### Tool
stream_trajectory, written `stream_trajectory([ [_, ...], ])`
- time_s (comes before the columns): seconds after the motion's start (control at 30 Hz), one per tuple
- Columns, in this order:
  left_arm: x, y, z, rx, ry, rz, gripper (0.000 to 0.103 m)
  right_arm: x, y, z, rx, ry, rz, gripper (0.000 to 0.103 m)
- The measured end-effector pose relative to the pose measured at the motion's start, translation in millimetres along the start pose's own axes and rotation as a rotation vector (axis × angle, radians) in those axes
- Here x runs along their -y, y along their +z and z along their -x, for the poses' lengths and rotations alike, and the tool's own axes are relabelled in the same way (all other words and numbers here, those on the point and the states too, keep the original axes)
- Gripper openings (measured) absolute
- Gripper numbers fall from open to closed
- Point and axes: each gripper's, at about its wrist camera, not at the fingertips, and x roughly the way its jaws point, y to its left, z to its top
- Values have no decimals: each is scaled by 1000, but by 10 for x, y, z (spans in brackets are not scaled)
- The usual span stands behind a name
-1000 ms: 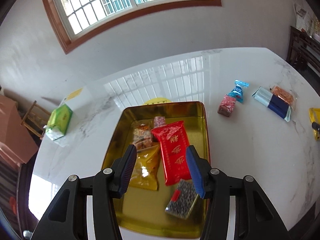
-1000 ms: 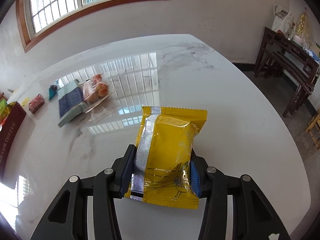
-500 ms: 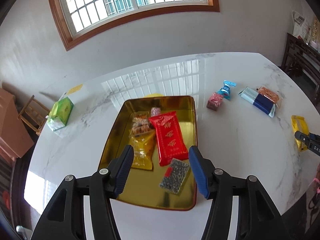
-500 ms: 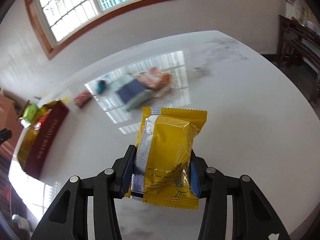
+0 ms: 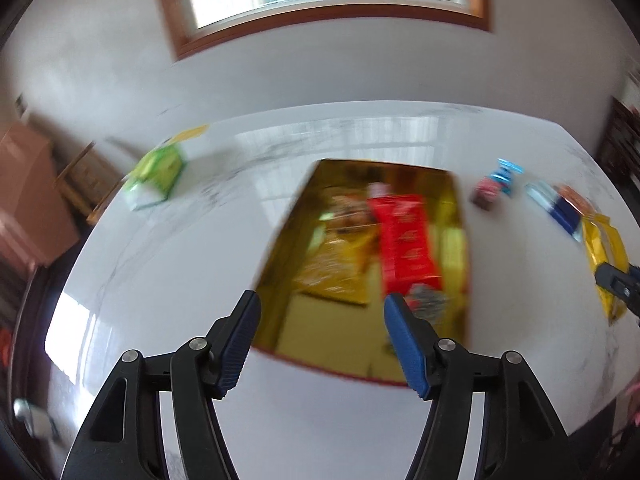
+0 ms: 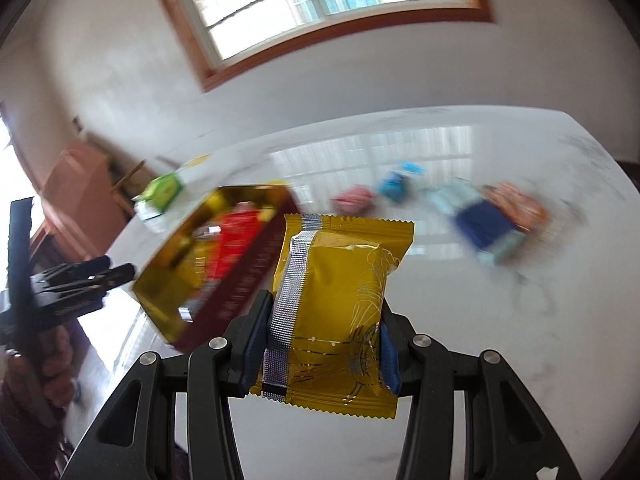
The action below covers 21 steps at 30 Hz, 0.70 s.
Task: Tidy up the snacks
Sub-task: 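Carry the yellow packet into the tray and open the right gripper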
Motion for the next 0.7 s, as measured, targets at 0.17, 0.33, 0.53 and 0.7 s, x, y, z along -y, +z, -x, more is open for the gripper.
stream_trajectory([
  [0.17, -584, -190, -61, -54, 36, 134, 68, -563, 147, -325, -41, 82, 80, 44],
  [0.33, -921, -390, -59, -82, 69, 166, 68, -1089, 256, -763, -107, 164, 137, 44],
  [0.53, -1127, -530, -52, -112, 35, 211, 68, -1509, 240, -1245, -186, 172, 204, 44],
  [0.7, -1134, -575, -36, -113, 23, 205, 68, -1659, 216, -1522, -228, 144, 237, 45],
])
